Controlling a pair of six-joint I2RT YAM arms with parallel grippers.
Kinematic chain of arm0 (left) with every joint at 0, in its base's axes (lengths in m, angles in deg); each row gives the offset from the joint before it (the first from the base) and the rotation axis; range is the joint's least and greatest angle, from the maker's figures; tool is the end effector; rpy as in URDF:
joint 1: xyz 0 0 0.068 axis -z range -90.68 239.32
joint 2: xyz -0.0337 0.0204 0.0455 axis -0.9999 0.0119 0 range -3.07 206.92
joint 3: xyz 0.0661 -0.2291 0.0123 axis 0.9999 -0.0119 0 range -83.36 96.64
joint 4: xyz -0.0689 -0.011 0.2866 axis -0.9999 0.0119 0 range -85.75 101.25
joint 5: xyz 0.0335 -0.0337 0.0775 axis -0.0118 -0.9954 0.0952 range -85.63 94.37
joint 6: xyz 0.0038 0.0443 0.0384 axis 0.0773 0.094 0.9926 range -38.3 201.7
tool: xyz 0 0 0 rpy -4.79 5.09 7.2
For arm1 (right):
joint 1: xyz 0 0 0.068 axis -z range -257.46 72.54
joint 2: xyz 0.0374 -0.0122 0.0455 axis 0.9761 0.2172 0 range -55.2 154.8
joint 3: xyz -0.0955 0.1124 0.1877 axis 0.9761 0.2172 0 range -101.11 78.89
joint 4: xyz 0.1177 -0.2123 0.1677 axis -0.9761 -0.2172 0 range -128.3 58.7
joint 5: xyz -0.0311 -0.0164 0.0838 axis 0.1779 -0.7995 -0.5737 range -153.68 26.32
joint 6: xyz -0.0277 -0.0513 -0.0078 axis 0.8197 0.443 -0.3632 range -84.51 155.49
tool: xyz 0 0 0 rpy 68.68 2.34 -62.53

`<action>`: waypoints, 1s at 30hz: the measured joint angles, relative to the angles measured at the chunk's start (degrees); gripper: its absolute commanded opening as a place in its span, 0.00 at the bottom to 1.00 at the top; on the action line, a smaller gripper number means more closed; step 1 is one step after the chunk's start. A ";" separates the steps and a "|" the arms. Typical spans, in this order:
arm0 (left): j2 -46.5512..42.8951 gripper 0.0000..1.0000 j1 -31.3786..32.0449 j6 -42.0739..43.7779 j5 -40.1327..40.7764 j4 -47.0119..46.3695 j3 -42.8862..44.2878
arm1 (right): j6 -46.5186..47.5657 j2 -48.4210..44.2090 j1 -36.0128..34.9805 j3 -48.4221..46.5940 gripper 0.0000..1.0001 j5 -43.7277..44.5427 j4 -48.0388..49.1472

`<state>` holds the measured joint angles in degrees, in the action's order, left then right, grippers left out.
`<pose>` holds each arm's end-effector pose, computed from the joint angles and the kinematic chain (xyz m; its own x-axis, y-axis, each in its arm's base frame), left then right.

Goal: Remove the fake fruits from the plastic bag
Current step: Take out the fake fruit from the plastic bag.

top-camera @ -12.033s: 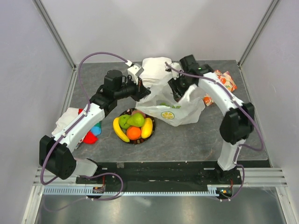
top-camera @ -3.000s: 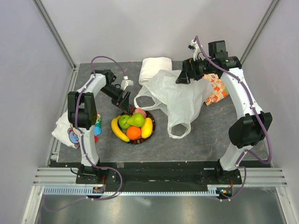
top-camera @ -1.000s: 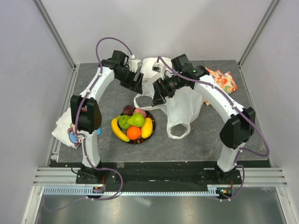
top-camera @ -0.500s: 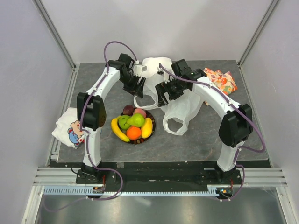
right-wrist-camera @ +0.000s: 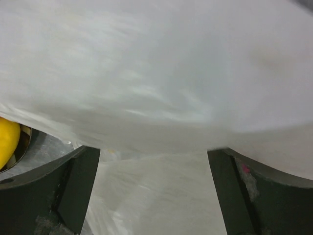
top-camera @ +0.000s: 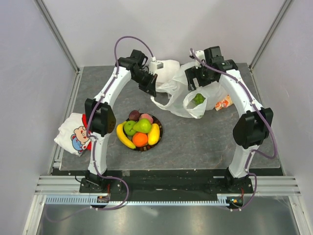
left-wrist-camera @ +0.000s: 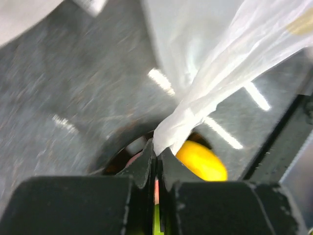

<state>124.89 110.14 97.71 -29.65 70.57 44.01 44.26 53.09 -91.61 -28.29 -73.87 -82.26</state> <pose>0.4445 -0.1946 0.2503 -0.6886 0.5065 -0.5189 0.7175 0.5795 -0.3866 0.4293 0.1159 0.2937 -0.7030 -0.3320 -0.6289 -0.4587 0.8875 0.0443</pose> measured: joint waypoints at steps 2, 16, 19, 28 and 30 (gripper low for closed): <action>-0.31 0.02 0.72 -0.55 -3.98 -0.26 2.10 | 2.60 -0.79 -0.13 -1.79 0.96 -2.34 -0.37; -10.14 0.02 7.56 -10.38 -17.90 -7.96 7.19 | 14.03 -20.70 -10.64 11.32 0.81 -24.35 0.76; -11.65 0.02 7.63 -11.72 -19.02 -8.48 6.23 | 15.80 -18.71 -9.55 17.53 0.79 -22.60 -0.42; -15.02 0.02 6.93 -10.99 -17.99 -7.26 -4.11 | 18.49 -16.74 -2.03 18.51 0.74 -25.62 -5.88; -15.67 0.02 6.93 -10.49 -17.09 -6.38 -7.19 | 18.95 -16.74 -1.40 17.75 0.71 -26.51 -6.12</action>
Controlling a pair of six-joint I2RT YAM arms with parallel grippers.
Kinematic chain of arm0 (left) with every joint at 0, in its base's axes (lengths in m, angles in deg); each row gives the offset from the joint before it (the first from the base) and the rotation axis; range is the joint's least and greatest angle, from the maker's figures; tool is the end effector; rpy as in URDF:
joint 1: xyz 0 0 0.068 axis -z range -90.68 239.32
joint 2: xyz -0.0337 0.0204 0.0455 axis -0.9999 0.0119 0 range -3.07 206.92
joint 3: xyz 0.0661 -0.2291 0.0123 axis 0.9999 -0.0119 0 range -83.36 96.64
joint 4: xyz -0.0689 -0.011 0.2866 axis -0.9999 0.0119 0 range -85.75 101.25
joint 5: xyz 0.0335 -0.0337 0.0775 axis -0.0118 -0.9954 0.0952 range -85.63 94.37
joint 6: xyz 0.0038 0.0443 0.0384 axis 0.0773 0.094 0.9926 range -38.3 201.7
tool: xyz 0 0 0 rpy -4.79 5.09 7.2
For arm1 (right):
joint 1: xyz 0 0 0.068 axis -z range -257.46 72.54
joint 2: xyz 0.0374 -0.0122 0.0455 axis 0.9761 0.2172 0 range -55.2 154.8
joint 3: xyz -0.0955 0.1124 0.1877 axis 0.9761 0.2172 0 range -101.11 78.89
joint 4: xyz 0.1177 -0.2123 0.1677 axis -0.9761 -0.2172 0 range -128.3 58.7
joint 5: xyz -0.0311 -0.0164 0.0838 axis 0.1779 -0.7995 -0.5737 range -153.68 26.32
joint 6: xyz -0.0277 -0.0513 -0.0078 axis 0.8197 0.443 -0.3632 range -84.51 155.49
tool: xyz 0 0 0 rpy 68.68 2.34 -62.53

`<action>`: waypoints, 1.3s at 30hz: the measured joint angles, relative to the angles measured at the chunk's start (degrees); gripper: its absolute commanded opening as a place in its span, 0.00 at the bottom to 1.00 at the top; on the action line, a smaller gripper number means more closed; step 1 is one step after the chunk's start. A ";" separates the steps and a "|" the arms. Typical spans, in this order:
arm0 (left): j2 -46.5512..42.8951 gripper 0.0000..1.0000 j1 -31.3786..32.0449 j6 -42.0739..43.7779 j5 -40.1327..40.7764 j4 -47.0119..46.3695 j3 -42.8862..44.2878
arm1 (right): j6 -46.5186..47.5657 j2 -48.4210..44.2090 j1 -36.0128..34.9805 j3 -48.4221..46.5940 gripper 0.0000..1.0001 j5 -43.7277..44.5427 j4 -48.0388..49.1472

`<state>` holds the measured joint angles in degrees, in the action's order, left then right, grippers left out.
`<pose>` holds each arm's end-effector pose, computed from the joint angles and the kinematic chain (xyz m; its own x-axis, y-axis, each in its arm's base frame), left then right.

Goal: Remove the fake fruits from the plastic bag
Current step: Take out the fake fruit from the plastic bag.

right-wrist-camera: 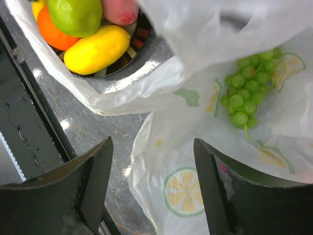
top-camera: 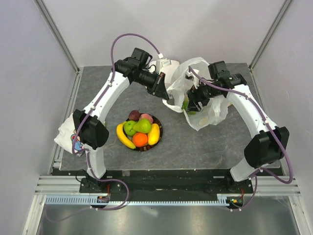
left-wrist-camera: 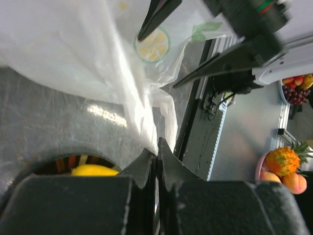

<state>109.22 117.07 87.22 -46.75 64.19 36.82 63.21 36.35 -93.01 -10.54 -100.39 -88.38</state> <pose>0.3725 -0.2335 0.3436 -0.6257 0.3975 -0.6712 0.7798 0.2957 -0.5519 0.3440 0.1221 0.2987 -0.4954 -0.5249 -0.6922 -0.8363 0.5038 0.2164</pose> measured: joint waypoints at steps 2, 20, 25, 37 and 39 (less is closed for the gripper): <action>-0.50 0.02 0.00 0.42 0.61 0.83 -2.60 | 0.39 0.00 -0.09 0.11 0.67 -0.35 0.02; -3.58 0.02 -0.79 2.58 6.01 2.58 -4.96 | -1.36 8.68 -0.02 6.19 0.67 16.22 10.10; -3.04 0.02 -0.79 2.73 6.01 2.60 -4.79 | -1.81 13.77 -0.09 6.14 0.70 19.41 14.84; -0.31 0.02 -1.18 2.75 6.71 2.99 -4.26 | -3.67 20.72 -1.38 5.49 0.38 25.03 19.50; -0.31 0.02 -1.16 2.80 7.02 3.02 -4.22 | -3.69 20.76 -1.38 5.49 0.30 25.07 20.26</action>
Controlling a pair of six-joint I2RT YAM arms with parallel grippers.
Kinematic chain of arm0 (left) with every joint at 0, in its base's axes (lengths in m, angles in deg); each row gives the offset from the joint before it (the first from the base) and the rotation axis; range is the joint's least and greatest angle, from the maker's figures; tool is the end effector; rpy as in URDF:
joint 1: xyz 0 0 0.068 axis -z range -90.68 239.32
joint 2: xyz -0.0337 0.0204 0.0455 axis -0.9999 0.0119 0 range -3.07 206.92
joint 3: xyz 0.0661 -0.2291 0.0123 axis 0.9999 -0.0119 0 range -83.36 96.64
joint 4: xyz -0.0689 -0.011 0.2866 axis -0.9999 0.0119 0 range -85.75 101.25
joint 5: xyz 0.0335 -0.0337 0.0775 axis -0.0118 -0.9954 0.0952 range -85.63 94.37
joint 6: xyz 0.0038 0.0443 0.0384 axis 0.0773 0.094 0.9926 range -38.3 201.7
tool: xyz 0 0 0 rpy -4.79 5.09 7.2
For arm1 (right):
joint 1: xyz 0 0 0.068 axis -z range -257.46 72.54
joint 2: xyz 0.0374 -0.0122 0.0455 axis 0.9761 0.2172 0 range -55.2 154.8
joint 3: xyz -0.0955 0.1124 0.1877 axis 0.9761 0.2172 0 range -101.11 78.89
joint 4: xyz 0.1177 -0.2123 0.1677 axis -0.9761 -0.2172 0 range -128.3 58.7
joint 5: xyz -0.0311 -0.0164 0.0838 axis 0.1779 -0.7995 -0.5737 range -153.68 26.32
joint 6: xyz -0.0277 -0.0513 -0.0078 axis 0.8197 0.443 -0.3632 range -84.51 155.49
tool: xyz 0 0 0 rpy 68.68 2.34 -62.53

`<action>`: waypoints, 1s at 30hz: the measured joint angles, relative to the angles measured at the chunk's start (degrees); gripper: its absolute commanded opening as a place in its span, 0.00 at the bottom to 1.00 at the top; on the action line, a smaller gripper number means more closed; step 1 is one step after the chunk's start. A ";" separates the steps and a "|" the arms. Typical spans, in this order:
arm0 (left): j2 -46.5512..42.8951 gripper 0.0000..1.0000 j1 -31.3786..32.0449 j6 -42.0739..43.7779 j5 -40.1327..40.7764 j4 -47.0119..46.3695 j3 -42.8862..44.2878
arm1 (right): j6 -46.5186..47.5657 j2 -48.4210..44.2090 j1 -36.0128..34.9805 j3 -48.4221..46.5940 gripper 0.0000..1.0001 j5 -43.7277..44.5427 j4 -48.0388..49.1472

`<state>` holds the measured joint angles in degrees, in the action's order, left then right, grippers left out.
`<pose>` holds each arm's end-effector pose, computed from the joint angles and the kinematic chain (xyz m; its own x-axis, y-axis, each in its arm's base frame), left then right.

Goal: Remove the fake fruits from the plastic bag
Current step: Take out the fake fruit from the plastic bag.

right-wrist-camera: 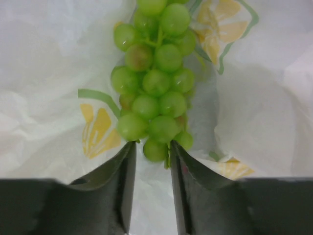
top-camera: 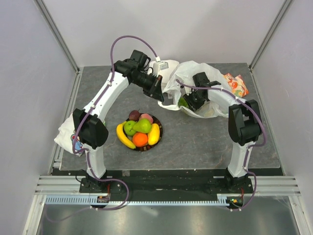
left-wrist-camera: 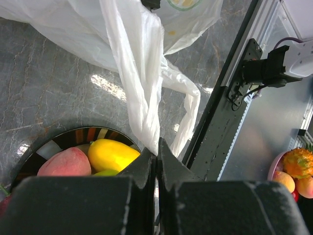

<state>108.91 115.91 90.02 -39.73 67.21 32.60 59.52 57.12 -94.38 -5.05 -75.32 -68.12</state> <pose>0.3759 -0.2213 0.3152 -0.6653 0.4493 -0.5962 0.7463 0.4210 -0.5156 0.4095 0.1335 0.1394 -0.6441 -0.6128 -0.4578 -0.6880 0.7257 -0.0034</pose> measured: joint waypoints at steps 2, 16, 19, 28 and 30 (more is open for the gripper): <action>0.00 0.02 0.00 0.00 0.22 0.00 0.00 | -0.02 0.00 0.00 0.00 0.27 -0.04 0.15; 1.01 0.02 -0.02 -0.04 0.55 -0.52 3.48 | 1.95 -14.56 -0.09 -5.49 0.06 -7.58 -9.73; 1.03 0.02 0.00 -0.04 0.57 -0.63 3.82 | 2.32 -17.68 -0.17 -6.12 0.05 -9.11 -11.87; 1.38 0.02 0.00 -0.09 2.36 -1.27 4.68 | 3.63 -21.22 -0.35 -10.95 0.05 -12.57 -19.89; 2.14 0.02 0.00 -0.11 3.10 -1.55 5.75 | 3.89 -22.67 -0.50 -14.23 0.05 -14.01 -21.75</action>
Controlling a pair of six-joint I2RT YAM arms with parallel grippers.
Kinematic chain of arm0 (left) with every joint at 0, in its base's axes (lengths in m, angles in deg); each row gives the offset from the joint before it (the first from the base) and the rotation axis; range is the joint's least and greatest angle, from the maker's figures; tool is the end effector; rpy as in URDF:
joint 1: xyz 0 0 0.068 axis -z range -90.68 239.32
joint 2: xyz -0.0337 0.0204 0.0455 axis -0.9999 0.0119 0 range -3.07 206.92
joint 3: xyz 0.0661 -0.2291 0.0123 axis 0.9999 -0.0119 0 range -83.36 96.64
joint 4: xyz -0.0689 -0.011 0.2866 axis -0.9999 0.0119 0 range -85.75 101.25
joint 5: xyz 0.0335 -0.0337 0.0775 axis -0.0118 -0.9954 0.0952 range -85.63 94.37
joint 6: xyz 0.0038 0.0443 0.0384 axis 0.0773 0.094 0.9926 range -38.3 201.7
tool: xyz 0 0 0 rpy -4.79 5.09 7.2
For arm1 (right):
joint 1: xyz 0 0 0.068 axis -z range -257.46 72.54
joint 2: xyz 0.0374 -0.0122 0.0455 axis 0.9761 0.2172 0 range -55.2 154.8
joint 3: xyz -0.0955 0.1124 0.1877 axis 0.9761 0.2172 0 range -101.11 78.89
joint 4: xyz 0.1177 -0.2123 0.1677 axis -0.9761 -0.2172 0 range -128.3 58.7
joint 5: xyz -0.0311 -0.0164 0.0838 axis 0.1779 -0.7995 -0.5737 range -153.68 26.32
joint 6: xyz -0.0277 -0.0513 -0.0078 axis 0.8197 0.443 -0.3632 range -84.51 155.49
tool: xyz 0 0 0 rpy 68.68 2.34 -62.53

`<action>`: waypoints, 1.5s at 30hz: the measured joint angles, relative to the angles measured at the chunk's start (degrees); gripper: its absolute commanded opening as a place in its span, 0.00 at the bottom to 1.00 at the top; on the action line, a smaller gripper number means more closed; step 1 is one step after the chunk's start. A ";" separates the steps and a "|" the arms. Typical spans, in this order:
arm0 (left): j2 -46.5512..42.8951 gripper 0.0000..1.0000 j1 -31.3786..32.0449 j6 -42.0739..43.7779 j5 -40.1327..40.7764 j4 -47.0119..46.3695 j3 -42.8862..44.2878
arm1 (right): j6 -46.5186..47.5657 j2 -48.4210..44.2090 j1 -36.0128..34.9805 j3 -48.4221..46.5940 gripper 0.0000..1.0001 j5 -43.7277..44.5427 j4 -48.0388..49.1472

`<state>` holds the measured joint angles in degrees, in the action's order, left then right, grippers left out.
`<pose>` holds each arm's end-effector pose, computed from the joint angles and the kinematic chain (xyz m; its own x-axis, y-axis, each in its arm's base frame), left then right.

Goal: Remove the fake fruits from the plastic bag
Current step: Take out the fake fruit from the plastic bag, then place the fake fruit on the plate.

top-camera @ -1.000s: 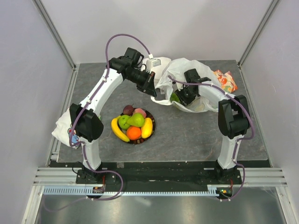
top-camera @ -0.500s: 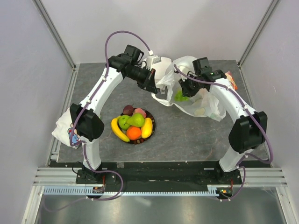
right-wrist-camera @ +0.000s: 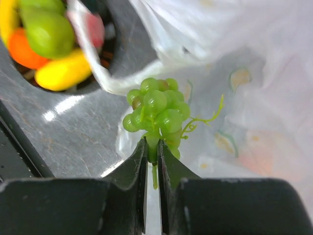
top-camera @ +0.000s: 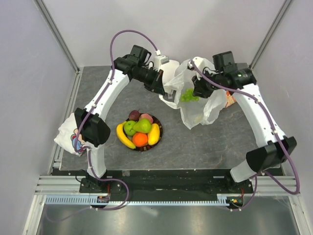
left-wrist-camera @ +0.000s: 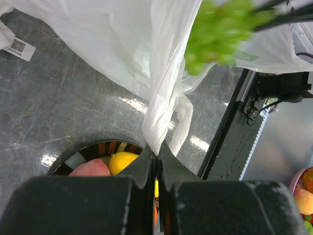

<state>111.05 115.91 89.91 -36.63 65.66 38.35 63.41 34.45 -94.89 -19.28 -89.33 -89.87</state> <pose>0.3865 -0.2248 0.3330 -0.6167 0.4292 -0.6599 0.7802 0.4447 -0.4398 0.3373 0.1252 0.3569 -0.3956 -0.5666 -0.7229 -0.8155 0.5788 -0.0074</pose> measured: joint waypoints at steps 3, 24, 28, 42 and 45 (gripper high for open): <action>1.99 0.35 -0.02 -0.02 0.44 -0.33 1.86 | -0.09 -3.28 -1.55 -5.44 0.05 -2.47 -1.99; -22.75 0.98 -2.75 -1.51 36.89 -4.52 -5.73 | -3.72 -1.60 -19.50 -12.13 0.04 -10.10 -2.01; -28.39 0.97 -7.43 -1.01 37.24 -4.42 -9.53 | -4.59 4.00 -22.86 -13.92 0.04 -9.94 0.76; -34.73 0.97 -17.20 -0.68 29.70 -2.69 -20.55 | -7.10 20.76 -33.75 -22.97 0.01 -1.60 8.31; -36.26 0.97 -18.49 -0.70 28.57 -2.69 -20.87 | -6.86 21.94 -35.34 -23.02 0.00 2.73 8.85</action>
<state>74.79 97.42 89.21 -8.06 62.97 17.47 56.55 56.39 -130.23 -42.30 -86.60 -81.02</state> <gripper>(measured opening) 0.974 0.126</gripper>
